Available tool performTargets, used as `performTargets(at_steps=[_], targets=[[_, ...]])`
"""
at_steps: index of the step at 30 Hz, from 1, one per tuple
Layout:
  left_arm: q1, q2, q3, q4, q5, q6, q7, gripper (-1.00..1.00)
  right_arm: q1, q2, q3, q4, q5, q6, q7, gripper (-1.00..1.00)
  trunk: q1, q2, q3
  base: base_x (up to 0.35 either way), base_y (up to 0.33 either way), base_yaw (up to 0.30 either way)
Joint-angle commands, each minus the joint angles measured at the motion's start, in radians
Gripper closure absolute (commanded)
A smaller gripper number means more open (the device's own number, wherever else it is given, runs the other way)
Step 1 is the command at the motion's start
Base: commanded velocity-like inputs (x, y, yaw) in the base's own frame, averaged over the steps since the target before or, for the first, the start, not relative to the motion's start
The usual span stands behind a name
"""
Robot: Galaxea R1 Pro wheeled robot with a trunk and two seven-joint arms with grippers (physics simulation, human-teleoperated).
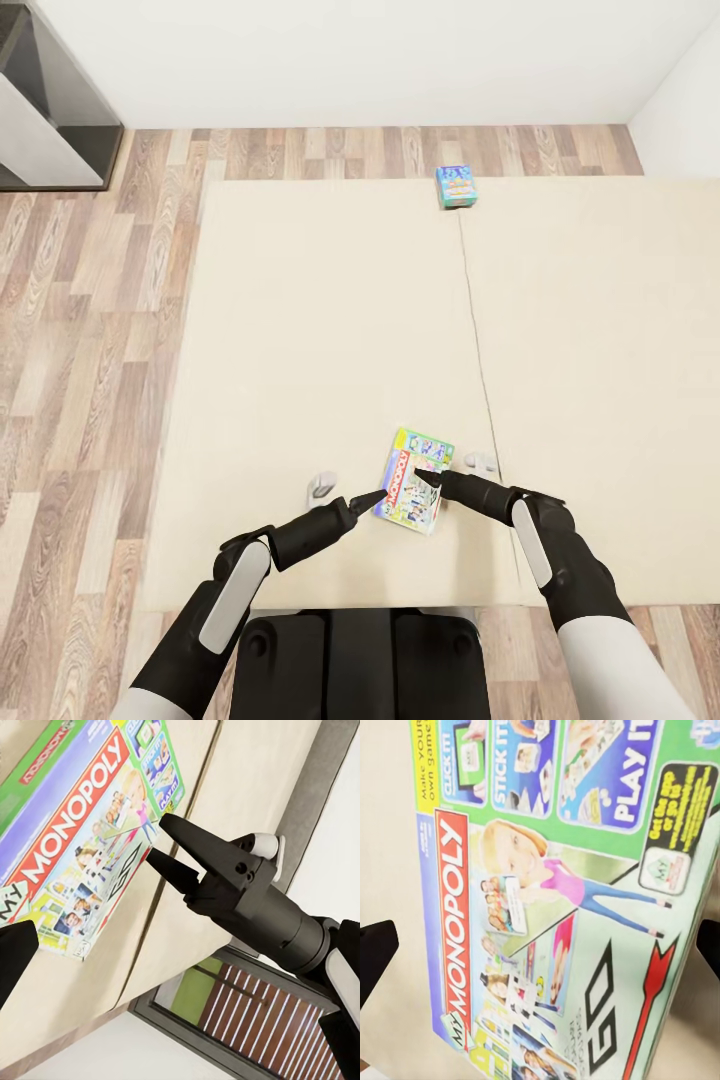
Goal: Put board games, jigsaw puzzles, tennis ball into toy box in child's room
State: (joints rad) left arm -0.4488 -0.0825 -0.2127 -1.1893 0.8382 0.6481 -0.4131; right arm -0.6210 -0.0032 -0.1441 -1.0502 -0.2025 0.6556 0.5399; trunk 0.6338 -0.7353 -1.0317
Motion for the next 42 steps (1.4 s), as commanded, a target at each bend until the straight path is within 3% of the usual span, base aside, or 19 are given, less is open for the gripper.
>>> performTargets(at_steps=[1,21,42], targets=[[0.0,0.0,0.001,0.0,0.005,0.007,0.0,-1.0,0.0,0.0,-0.002,-0.001,-0.005,0.007,0.002,-1.0,0.0,-0.001,-0.001,0.0,0.007,0.0],[0.0,0.0,0.001,0.0,0.005,0.007,0.0,-1.0,0.0,0.0,-0.002,-0.001,-0.005,0.007,0.002,-1.0,0.0,-0.001,-0.001,0.0,0.025,0.0],[-0.001,0.0,0.001,0.0,0.005,0.007,0.0,-1.0,0.0,0.0,-0.002,-0.001,-0.005,0.007,0.002,-1.0,0.0,-0.001,-0.001,0.0,0.25,0.0]])
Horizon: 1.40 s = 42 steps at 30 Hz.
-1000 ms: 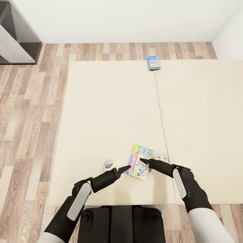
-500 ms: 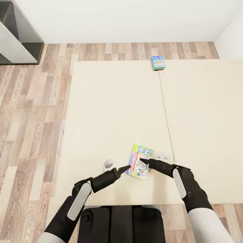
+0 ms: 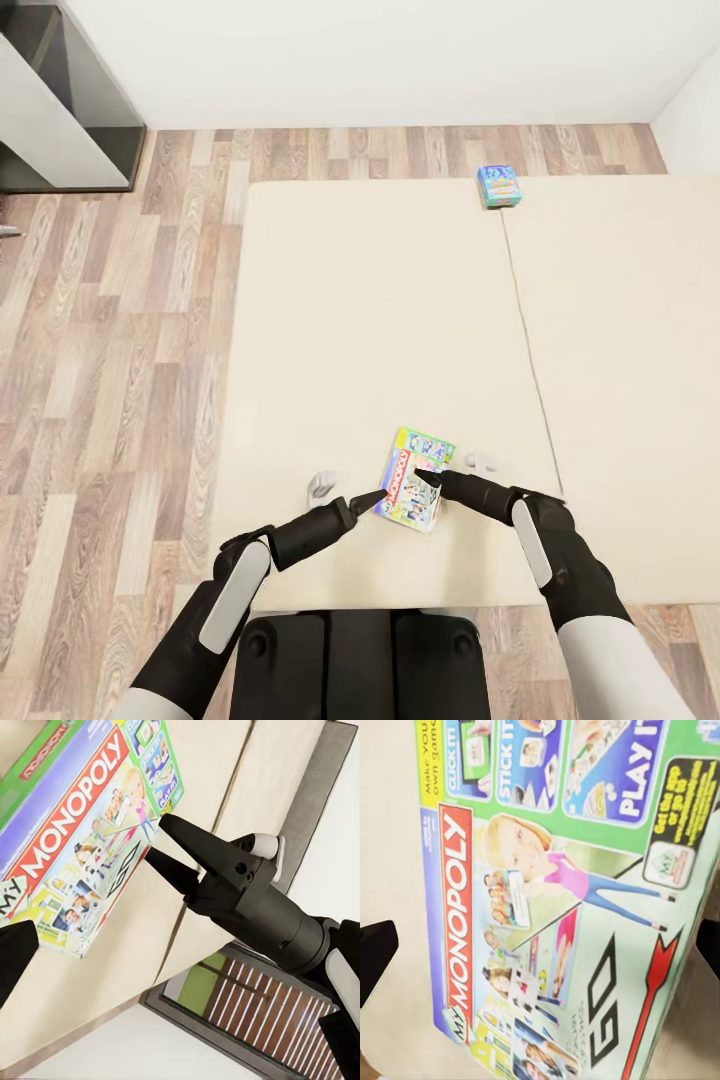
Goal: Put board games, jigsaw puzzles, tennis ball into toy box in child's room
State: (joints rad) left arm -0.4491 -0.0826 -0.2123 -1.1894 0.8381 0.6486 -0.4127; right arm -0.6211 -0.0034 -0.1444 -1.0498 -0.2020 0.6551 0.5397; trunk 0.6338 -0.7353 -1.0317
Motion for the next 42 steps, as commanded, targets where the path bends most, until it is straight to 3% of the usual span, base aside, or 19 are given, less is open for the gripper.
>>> performTargets(at_steps=[1,11,42], targets=[[0.0,0.0,0.001,0.0,0.006,0.006,0.0,-1.0,0.0,0.0,-0.002,-0.001,-0.005,0.008,0.002,-1.0,0.0,-0.001,-0.001,0.0,0.278,0.0],[0.0,0.0,0.001,0.0,0.006,0.006,0.0,-1.0,0.0,0.0,-0.002,-0.001,-0.005,0.008,0.002,-1.0,0.0,-0.001,-0.001,0.0,0.147,0.0],[0.0,0.0,0.001,0.0,0.006,0.007,0.0,-1.0,0.0,0.0,-0.002,-0.001,-0.005,0.008,0.002,-1.0,0.0,-0.001,-0.001,0.0,0.03,0.0]])
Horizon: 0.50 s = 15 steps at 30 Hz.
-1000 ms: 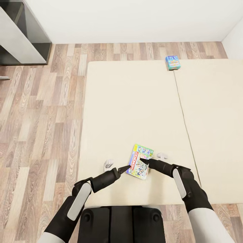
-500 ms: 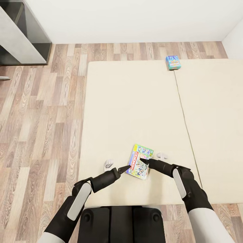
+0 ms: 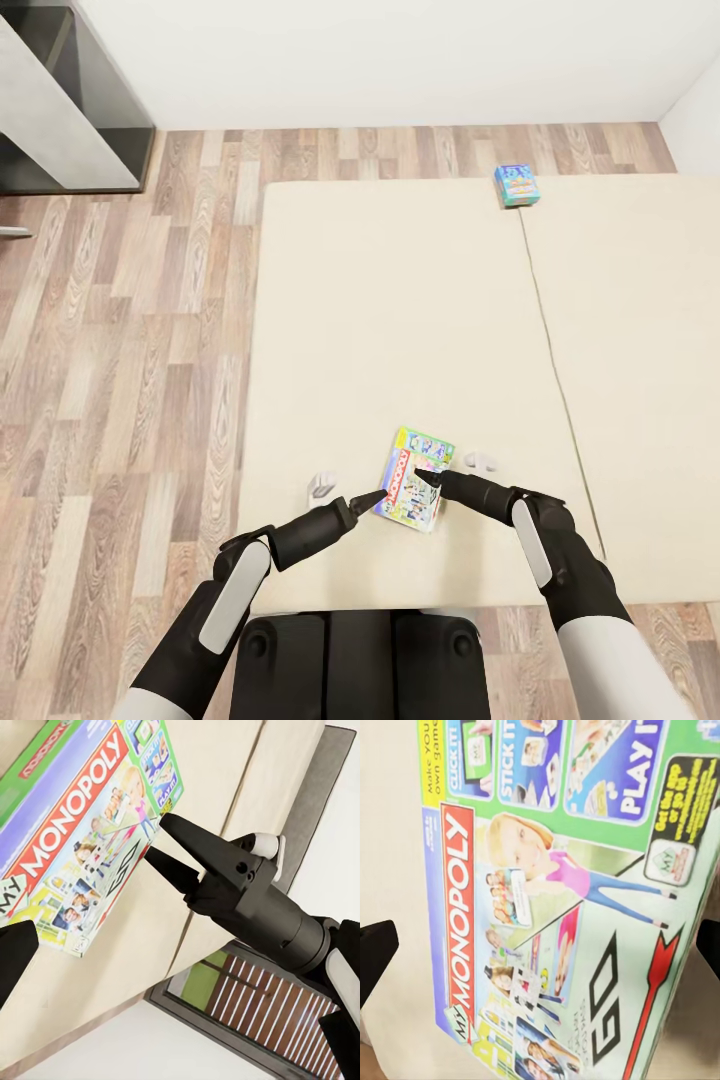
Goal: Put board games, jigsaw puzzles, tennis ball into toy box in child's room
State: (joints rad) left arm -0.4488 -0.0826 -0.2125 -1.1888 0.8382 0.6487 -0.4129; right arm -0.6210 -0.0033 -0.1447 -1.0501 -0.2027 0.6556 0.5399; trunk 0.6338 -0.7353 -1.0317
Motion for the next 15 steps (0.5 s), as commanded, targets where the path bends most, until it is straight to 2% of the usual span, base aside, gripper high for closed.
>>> performTargets(at_steps=[1,15], targets=[[0.0,0.0,0.001,0.0,0.005,0.007,0.0,-1.0,0.0,0.0,-0.002,-0.001,-0.004,0.007,0.002,-1.0,0.0,-0.001,-0.001,0.0,0.136,0.0],[0.0,0.0,0.001,0.0,0.005,0.007,0.0,-1.0,0.0,0.0,-0.001,-0.001,-0.004,0.007,0.002,-1.0,0.0,-0.001,-0.001,0.0,0.233,0.0]])
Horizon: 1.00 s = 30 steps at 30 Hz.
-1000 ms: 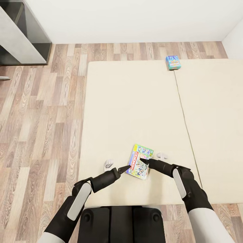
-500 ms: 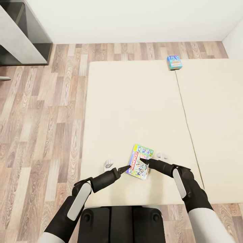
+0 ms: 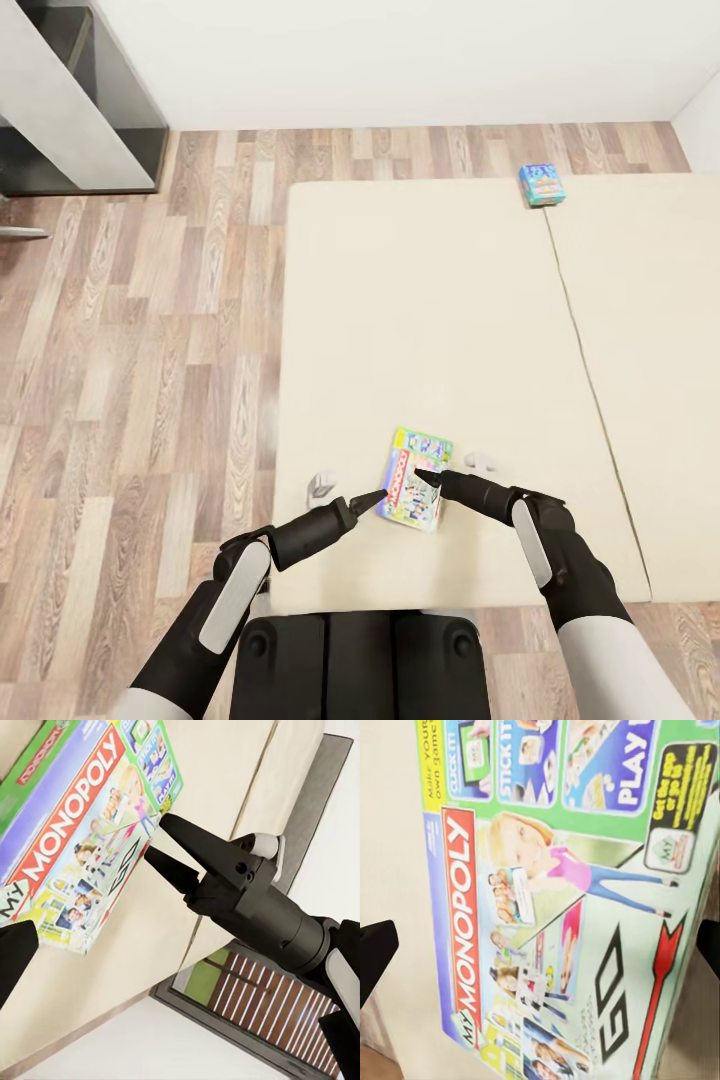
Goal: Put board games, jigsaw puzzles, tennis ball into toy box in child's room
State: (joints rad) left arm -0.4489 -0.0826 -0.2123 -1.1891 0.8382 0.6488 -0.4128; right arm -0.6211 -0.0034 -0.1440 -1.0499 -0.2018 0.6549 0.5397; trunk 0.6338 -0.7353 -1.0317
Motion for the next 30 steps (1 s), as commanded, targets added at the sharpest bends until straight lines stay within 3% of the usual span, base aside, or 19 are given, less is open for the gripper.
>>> performTargets(at_steps=[1,11,30], targets=[[0.0,0.0,0.001,0.0,0.006,0.006,0.0,-1.0,0.0,0.0,-0.002,-0.001,-0.005,0.008,0.002,-1.0,0.0,-0.001,-0.001,0.0,0.221,0.0],[0.0,0.0,0.001,0.0,0.006,0.006,0.0,-1.0,0.0,0.0,-0.002,-0.001,-0.005,0.008,0.002,-1.0,0.0,-0.001,-0.001,0.0,0.106,0.0],[0.0,0.0,0.001,0.0,0.006,0.007,0.0,-1.0,0.0,0.0,-0.002,-0.005,-0.005,0.008,0.002,-1.0,0.0,-0.001,-0.001,0.0,0.014,0.0]])
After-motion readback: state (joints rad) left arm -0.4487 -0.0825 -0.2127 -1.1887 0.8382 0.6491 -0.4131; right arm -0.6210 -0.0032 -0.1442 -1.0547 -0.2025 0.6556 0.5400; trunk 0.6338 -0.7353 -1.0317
